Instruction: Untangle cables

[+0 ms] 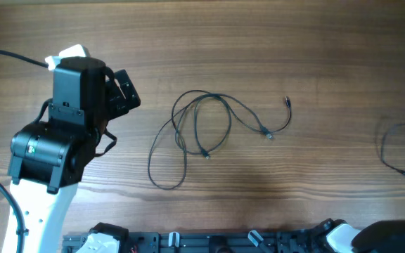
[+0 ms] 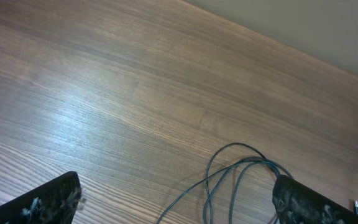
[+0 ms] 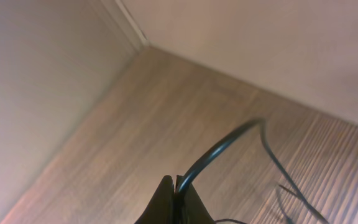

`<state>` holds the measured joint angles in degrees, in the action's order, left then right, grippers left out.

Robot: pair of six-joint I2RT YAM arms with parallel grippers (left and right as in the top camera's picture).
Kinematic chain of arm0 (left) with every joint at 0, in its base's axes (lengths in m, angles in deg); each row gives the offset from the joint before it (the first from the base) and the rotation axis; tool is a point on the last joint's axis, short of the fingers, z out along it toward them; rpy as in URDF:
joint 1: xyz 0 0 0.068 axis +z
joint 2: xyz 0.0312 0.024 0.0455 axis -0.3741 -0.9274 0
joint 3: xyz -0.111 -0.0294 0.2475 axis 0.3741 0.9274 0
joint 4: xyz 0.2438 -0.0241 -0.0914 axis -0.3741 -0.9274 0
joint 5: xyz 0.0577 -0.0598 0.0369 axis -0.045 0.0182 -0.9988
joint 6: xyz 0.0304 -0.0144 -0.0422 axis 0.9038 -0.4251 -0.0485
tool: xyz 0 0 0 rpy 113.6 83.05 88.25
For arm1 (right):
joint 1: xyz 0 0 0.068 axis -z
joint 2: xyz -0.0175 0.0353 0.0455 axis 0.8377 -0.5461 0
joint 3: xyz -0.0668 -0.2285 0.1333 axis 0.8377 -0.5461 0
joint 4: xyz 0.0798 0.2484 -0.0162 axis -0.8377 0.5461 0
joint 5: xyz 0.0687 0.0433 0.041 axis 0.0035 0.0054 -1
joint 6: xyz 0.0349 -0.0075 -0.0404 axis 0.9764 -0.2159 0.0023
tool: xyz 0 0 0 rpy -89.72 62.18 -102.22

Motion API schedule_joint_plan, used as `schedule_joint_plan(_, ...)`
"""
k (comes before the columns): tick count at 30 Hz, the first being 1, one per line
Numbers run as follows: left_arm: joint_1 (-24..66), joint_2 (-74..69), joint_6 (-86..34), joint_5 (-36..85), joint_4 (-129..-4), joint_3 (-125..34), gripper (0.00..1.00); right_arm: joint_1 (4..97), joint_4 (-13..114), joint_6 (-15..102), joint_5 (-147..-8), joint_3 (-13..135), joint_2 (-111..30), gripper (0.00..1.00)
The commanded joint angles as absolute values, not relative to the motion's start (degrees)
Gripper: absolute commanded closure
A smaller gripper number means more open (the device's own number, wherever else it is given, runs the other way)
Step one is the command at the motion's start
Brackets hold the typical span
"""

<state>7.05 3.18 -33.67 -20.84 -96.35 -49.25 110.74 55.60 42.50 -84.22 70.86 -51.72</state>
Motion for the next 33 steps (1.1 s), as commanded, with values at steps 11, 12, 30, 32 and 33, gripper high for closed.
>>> schedule_joint_plan(11,7.4,3.5,-34.0,-20.6,-96.2,-49.4,0.00,110.9,62.2,46.3,-86.2,71.0,-68.9,0.31)
schedule_joint_plan(12,7.4,3.5,-34.0,-20.6,-96.2,-49.4,0.00,110.9,62.4,46.4,-86.2,71.0,-69.2,0.10)
schedule_joint_plan(30,7.4,3.5,-34.0,-20.6,-96.2,-49.4,0.00,95.7,65.9,34.1,-97.3,71.0,-69.3,0.00)
schedule_joint_plan(32,7.4,3.5,-34.0,-20.6,-96.2,-49.4,0.00,90.5,66.5,33.0,-97.3,71.0,-69.3,0.00)
schedule_joint_plan(33,7.4,3.5,-34.0,-20.6,-96.2,-49.4,0.00,87.4,66.7,32.6,-97.3,71.0,-69.3,0.00)
